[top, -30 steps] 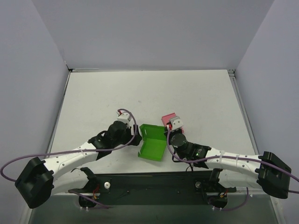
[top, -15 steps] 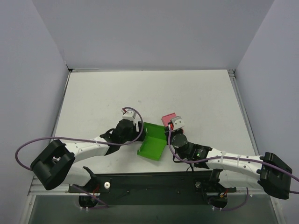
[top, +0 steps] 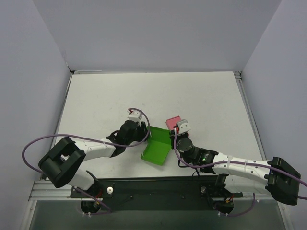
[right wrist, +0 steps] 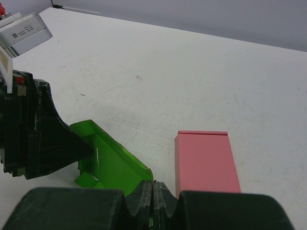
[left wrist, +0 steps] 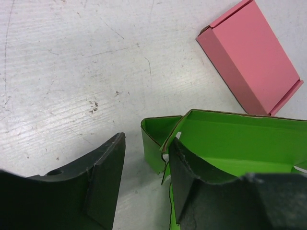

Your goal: Fold the paper box

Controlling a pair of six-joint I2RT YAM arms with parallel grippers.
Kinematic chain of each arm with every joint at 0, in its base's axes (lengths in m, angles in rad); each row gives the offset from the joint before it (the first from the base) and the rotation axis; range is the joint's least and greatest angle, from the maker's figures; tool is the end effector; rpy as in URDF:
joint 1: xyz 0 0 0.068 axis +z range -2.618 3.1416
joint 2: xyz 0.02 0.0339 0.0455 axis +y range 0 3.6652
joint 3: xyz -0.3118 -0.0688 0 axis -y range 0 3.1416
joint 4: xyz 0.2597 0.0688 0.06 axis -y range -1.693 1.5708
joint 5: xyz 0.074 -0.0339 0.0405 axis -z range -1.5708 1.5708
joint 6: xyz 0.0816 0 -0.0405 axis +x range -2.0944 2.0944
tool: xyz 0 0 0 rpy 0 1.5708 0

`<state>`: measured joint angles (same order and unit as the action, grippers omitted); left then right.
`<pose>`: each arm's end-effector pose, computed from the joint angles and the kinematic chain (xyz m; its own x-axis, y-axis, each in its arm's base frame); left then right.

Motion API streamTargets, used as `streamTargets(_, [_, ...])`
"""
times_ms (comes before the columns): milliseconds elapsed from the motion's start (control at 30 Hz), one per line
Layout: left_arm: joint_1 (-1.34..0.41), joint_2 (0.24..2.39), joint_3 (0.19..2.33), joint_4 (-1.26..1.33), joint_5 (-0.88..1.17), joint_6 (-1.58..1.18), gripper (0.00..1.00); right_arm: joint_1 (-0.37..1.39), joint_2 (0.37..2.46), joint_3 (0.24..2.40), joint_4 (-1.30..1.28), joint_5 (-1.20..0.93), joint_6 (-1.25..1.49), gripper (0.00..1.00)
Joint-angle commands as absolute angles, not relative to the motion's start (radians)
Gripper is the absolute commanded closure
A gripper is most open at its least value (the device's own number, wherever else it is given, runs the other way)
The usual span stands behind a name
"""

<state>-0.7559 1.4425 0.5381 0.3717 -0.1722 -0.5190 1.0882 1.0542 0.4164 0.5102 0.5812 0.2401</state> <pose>0.2430 -0.2099 0.1773 -0.6028 -0.1033 -0.7912 0.3102 0.8832 -0.3517 0.1564 0.2019 0.2601 -0.1733 0.0975 -0.9800 -0.4596 0.8721 0.1680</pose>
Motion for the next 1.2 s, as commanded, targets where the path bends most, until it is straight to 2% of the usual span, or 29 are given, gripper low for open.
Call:
streamTargets(0, [-0.742,1.476,0.554,0.483,-0.123,-0.459,0.51,1.092,1.028,0.408,0.525,0.607,0.27,1.0])
streamTargets(133, [-0.739,1.496,0.538,0.517,-0.089,-0.427,0.63,1.091,1.019,0.403,0.514,0.607,0.285,1.0])
streamTargets(233, [-0.739,1.502,0.514,0.561,-0.051,-0.382,0.78,1.083,1.005,0.399,0.496,0.607,0.29,1.0])
streamTargets(267, [-0.738,1.499,0.503,0.572,-0.037,-0.349,0.88,1.08,0.991,0.399,0.491,0.604,0.294,1.0])
streamTargets(333, [-0.739,1.483,0.465,0.613,0.0,-0.318,0.99,1.063,0.977,0.399,0.46,0.592,0.304,1.0])
streamTargets(367, [-0.739,1.458,0.45,0.627,0.014,-0.293,1.0,1.054,0.96,0.399,0.445,0.583,0.313,1.0])
streamTargets(433, [-0.739,1.421,0.411,0.649,0.072,-0.267,1.0,1.02,0.934,0.408,0.389,0.533,0.31,0.97])
streamTargets(467, [-0.739,1.383,0.405,0.647,0.087,-0.241,1.0,1.003,0.902,0.416,0.361,0.499,0.311,0.88])
streamTargets(533, [-0.739,1.342,0.406,0.583,0.123,-0.218,1.0,0.942,0.867,0.452,0.258,0.376,0.311,0.77])
streamTargets(567, [-0.738,1.312,0.422,0.554,0.135,-0.194,1.0,0.927,0.829,0.472,0.221,0.342,0.31,0.64])
streamTargets(667, [-0.736,1.278,0.462,0.433,0.199,-0.158,1.0,0.902,0.778,0.559,0.071,0.252,0.275,0.39])
streamTargets(767, [-0.736,1.279,0.498,0.333,0.25,-0.144,1.0,0.9,0.784,0.644,-0.039,0.125,0.184,0.29])
streamTargets(833, [-0.736,1.285,0.534,0.275,0.276,-0.135,1.0,0.902,0.831,0.686,-0.104,0.008,0.114,0.28])
streamTargets(967, [-0.736,1.286,0.554,0.232,0.291,-0.107,1.0,0.913,0.934,0.736,-0.155,-0.063,0.045,0.3])
streamTargets(1067, [-0.736,1.273,0.552,0.224,0.293,-0.106,1.0,0.937,0.995,0.752,-0.158,-0.036,0.029,0.37])
streamTargets(1167, [-0.736,1.263,0.551,0.224,0.302,-0.104,1.0,0.994,1.041,0.762,-0.155,0.03,0.009,0.38])
